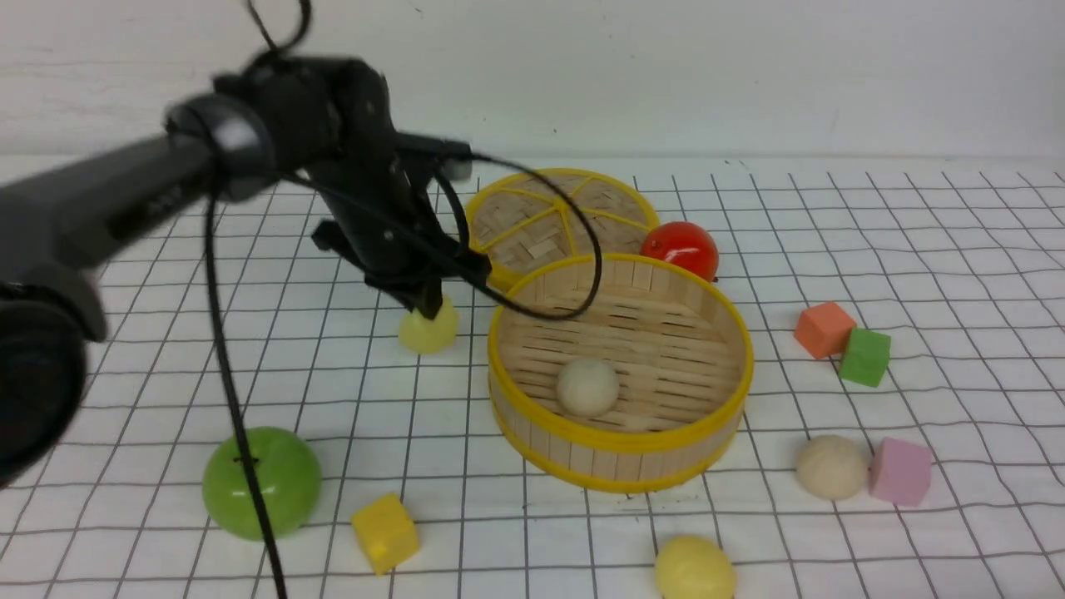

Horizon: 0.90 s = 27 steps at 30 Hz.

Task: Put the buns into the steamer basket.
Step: Use the left arm to put the steamed stuffed bun into the steamer

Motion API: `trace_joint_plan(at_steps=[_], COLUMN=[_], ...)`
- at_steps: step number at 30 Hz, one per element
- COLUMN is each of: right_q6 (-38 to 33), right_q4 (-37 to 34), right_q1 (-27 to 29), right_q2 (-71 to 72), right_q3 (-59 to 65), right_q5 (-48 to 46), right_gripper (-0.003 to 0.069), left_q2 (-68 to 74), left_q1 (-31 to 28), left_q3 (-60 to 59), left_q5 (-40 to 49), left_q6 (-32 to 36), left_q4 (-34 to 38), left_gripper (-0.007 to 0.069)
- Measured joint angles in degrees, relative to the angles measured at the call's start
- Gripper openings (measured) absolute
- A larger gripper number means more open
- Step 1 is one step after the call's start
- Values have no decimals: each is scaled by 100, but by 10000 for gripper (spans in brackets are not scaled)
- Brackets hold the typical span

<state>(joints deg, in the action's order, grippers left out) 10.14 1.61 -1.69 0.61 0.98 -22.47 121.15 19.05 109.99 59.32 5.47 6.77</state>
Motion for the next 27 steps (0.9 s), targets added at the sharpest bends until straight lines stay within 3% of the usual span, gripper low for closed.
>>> trace_joint_plan(at_steps=[4, 9, 11, 16, 20, 21, 22, 23, 27], right_q6=[0, 0, 0, 0, 0, 0, 0, 0, 0], right_q4=[0, 0, 0, 0, 0, 0, 0, 0, 0], right_q1=[0, 0, 0, 0, 0, 0, 0, 0, 0], right_q2=[0, 0, 0, 0, 0, 0, 0, 0, 0], right_q3=[0, 0, 0, 0, 0, 0, 0, 0, 0], right_q5=[0, 0, 0, 0, 0, 0, 0, 0, 0], right_gripper=[241, 241, 241, 241, 241, 241, 241, 241, 241], left_q2=[-512, -356, -84, 394, 619, 652, 662, 693, 671], left_q1=[371, 949, 1167, 1229, 1218, 1218, 1218, 1218, 1218], left_q3=[73, 88, 88, 76, 71, 71, 71, 71, 76], left_q5=[364, -149, -820, -1500, -1703, -1748, -1755, -1791, -1793], left_q6=[490, 914, 992, 940, 878, 851, 841, 819, 462], left_q4=[503, 680, 527, -26, -162, -161, -169, -169, -169], left_gripper=[-13, -13, -12, 34, 146, 209, 209, 296, 475])
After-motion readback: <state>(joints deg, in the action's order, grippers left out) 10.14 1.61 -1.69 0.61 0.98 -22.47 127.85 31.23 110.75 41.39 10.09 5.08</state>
